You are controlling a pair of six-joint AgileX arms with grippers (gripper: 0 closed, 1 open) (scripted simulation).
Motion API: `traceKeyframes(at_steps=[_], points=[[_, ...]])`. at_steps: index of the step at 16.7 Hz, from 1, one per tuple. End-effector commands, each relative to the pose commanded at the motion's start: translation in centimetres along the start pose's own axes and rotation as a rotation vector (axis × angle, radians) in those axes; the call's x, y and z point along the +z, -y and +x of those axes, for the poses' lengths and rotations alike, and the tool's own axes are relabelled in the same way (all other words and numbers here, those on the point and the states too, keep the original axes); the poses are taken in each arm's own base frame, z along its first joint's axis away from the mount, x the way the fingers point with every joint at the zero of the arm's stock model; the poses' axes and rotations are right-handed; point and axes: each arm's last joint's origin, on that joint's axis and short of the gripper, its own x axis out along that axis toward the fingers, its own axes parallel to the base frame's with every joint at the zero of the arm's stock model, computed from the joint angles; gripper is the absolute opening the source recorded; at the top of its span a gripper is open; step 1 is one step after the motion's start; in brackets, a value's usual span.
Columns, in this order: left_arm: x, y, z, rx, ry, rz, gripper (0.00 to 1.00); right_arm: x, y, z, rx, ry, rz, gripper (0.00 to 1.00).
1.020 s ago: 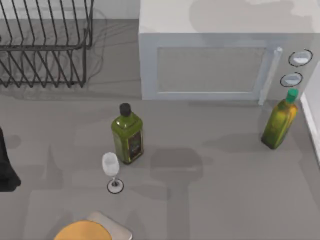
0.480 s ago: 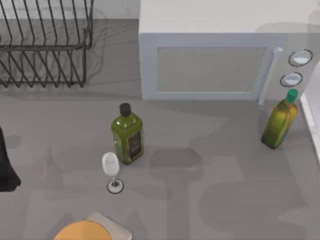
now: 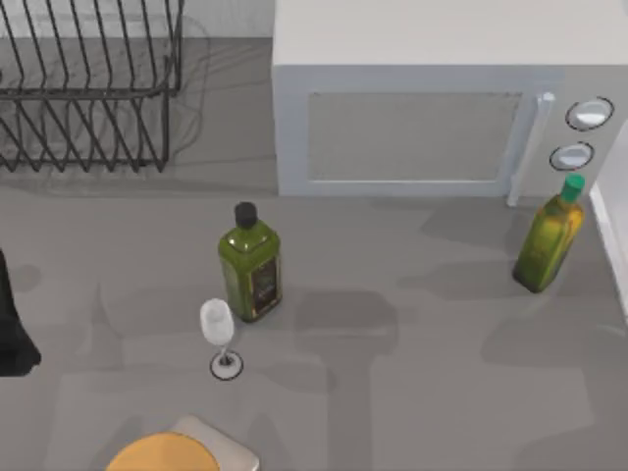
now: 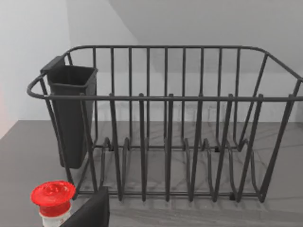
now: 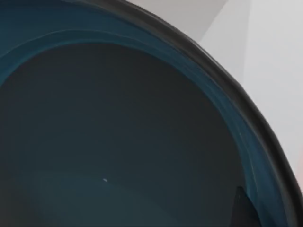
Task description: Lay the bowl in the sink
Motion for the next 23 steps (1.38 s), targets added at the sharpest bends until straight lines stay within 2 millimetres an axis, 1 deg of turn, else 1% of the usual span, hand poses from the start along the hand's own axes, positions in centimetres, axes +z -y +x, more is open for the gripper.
traceKeyframes(at_steps=[4,6,8,9,11,12,14,16,18,20,23], points=[[0.0,0.0,0.0,0.0,0.0,0.0,1.0,-0.1,0.0,0.1,0.001,-0.003,0.003,0.0],[0.0,0.0,0.0,0.0,0.0,0.0,1.0,0.2,0.4,0.3,-0.005,0.024,-0.009,0.0],[0.0,0.0,0.0,0.0,0.0,0.0,1.0,-0.2,1.0,0.8,-0.006,0.056,-0.02,0.0],[0.0,0.0,0.0,0.0,0.0,0.0,1.0,-0.7,1.3,1.2,-0.001,0.072,-0.026,0.0],[0.0,0.0,0.0,0.0,0.0,0.0,1.0,-2.5,1.6,1.9,0.019,0.099,-0.035,0.0],[0.0,0.0,0.0,0.0,0.0,0.0,1.0,-3.9,1.5,2.2,0.031,0.107,-0.039,0.0],[0.0,0.0,0.0,0.0,0.0,0.0,1.0,-7.3,1.1,2.3,0.052,0.102,-0.036,0.0],[0.0,0.0,0.0,0.0,0.0,0.0,1.0,-10.8,0.4,1.8,0.056,0.067,-0.021,0.0],[0.0,0.0,0.0,0.0,0.0,0.0,1.0,-13.3,0.0,1.0,0.039,0.032,-0.009,0.0],[0.0,0.0,0.0,0.0,0.0,0.0,1.0,-14.6,0.0,0.2,0.011,0.009,-0.003,0.0],[0.0,0.0,0.0,0.0,0.0,0.0,1.0,-15.0,0.0,0.0,0.0,0.0,0.0,0.0]])
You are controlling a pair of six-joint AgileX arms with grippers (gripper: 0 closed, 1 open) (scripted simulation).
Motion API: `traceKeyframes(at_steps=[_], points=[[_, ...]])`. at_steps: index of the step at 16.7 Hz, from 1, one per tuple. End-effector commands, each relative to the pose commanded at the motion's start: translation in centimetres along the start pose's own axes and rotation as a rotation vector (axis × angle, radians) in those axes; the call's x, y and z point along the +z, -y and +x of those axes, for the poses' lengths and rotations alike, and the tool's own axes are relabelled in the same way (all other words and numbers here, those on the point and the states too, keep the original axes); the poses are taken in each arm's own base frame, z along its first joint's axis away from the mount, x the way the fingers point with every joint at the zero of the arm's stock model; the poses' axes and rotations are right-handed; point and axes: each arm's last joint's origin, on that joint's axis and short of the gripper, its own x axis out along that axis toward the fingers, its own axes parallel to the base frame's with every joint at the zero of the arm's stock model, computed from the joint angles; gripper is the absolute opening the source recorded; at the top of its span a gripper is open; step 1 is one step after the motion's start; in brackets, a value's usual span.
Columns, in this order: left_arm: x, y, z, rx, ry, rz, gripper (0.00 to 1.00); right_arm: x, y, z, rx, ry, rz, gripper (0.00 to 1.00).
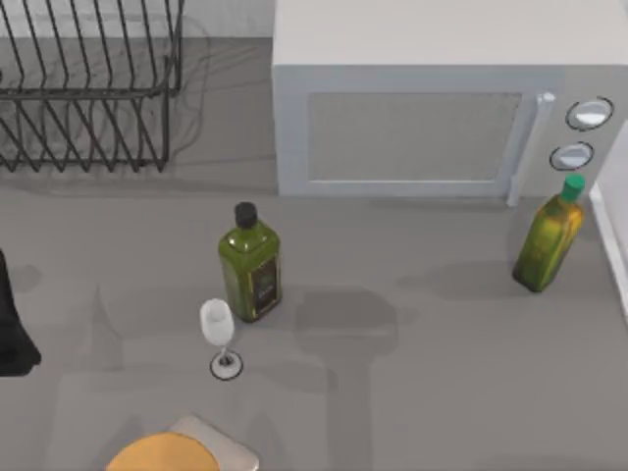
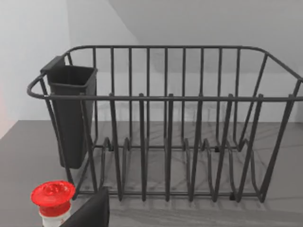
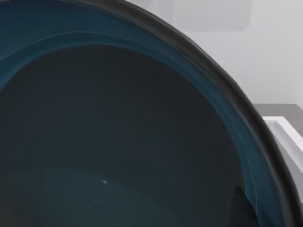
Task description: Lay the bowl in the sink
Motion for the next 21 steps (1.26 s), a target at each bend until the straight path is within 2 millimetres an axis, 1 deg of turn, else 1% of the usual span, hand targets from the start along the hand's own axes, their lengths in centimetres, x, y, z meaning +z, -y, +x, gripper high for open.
traceKeyframes(at_steps=[2,15,16,21], points=[[0.0,0.0,0.0,0.0,0.0,0.0,1.0,0.0,0.0,0.0,0.0,0.0,0.0,0.0],[0.0,0.0,0.0,0.0,0.0,0.0,1.0,0.0,0.0,0.0,0.0,0.0,0.0,0.98],[0.0,0.0,0.0,0.0,0.0,0.0,1.0,0.0,0.0,0.0,0.0,0.0,0.0,1.0],[0.0,0.0,0.0,0.0,0.0,0.0,1.0,0.0,0.0,0.0,0.0,0.0,0.0,1.0]])
